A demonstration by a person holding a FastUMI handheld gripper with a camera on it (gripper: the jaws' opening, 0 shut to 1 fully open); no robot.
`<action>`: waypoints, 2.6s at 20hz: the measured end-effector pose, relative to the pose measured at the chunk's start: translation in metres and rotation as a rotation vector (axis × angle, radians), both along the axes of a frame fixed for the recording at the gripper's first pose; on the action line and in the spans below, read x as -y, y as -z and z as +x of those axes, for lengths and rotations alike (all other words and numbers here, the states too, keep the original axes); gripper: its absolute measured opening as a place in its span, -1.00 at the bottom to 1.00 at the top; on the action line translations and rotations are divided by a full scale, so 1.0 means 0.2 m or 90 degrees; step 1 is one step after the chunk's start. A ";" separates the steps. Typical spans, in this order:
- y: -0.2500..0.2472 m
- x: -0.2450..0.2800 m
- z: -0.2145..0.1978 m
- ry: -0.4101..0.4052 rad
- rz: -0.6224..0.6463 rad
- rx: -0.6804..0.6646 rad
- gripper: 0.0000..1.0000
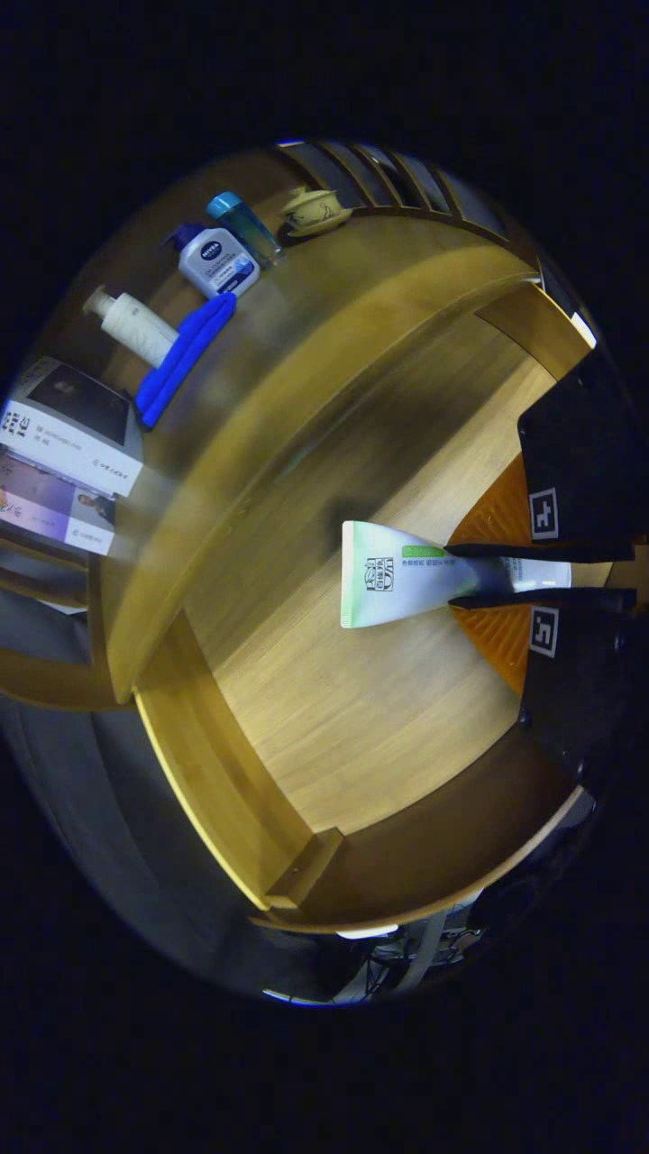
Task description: Pull open the drawer, take out the items inside it, and place them on the countertop above the cabinet.
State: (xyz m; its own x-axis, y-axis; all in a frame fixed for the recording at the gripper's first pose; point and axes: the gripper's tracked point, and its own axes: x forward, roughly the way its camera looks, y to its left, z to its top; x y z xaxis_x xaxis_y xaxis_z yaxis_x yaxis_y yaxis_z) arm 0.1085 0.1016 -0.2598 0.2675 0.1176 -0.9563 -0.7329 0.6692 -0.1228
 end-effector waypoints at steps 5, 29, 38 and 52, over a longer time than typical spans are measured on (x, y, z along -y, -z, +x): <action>-0.23 -0.04 0.03 -0.009 0.046 0.040 -0.75; -0.47 -0.08 0.83 0.228 0.143 0.286 0.03; -0.74 0.04 0.52 0.279 0.215 0.475 0.95; -0.75 0.02 -0.35 0.298 0.335 0.590 0.95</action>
